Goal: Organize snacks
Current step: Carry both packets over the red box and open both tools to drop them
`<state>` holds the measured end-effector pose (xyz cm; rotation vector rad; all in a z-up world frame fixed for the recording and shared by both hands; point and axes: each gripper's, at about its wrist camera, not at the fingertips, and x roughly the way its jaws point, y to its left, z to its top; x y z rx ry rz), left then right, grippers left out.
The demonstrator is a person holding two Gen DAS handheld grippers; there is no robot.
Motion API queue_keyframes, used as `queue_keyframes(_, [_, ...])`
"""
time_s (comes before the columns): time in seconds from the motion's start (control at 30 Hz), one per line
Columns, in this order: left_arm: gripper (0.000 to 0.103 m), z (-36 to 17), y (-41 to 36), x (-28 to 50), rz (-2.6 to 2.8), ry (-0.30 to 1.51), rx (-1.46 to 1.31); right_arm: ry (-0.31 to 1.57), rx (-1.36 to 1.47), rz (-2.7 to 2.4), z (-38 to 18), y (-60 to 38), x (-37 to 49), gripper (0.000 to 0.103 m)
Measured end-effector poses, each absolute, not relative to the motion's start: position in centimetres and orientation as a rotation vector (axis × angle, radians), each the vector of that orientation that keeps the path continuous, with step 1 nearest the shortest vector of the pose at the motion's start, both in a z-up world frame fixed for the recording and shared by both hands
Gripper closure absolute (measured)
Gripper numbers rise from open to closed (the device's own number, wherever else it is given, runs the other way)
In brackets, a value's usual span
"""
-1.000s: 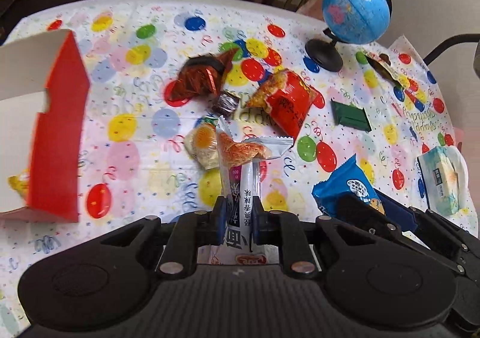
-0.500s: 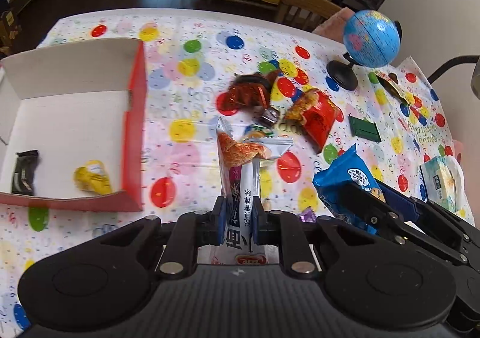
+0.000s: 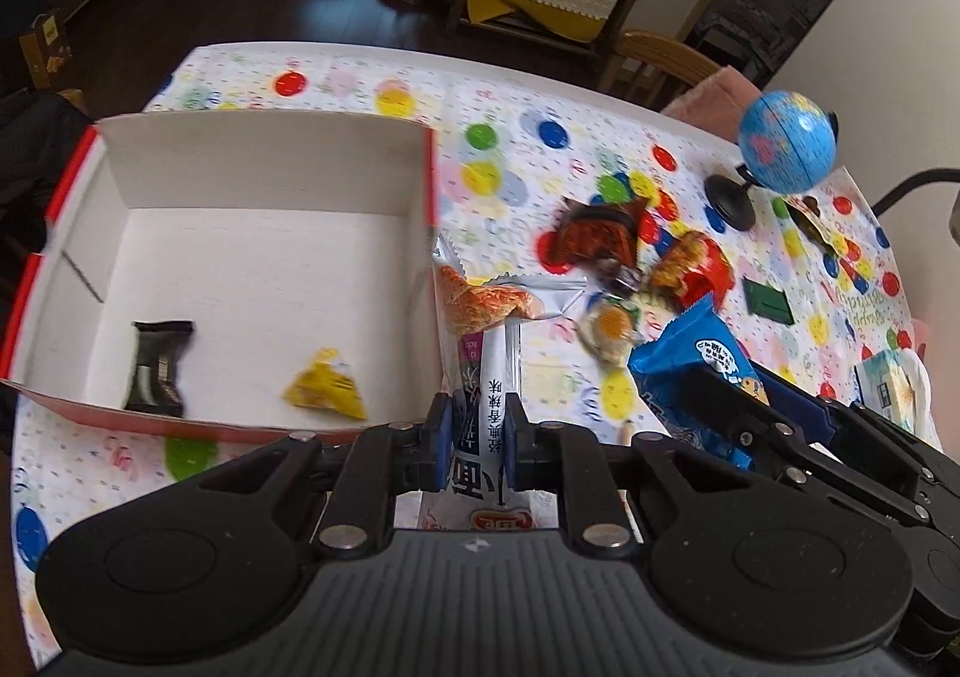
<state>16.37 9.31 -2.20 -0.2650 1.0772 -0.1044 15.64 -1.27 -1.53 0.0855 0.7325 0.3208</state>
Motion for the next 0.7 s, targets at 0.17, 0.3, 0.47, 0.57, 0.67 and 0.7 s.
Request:
queue_keyframes(0.17, [0.087,-1.8,12.6,16.6,-0.089,1.064,-0.261,0.726,0.081,0.335,-1.5,2.0,16.3,0.07])
queue_keyframes(0.3, [0.087,-1.5,15.2,17.0,-0.076,1.053,-0.259,0.726,0.078,0.342,-1.5,4.5,16.9,0.07])
queue_keyframes(0.47, [0.087,-1.3,18.5,18.0,-0.045,1.042,-0.266,0.733,0.066,0.345,-1.9,7.3,17.7,0.07])
queue_keyframes(0.57, [0.087,-1.5,20.6,18.7,-0.02,1.043,-0.272,0.739,0.056,0.342,-2.4,8.7,18.5,0.07])
queue_keyframes(0.67, [0.087,-2.0,22.3,19.4,0.005,1.051,-0.276,0.752,0.043,0.343,-3.1,10.1,19.2,0.07])
queue_keyframes(0.7, [0.087,-2.2,22.8,19.7,0.014,1.054,-0.273,0.755,0.037,0.345,-3.3,10.6,19.4,0.07])
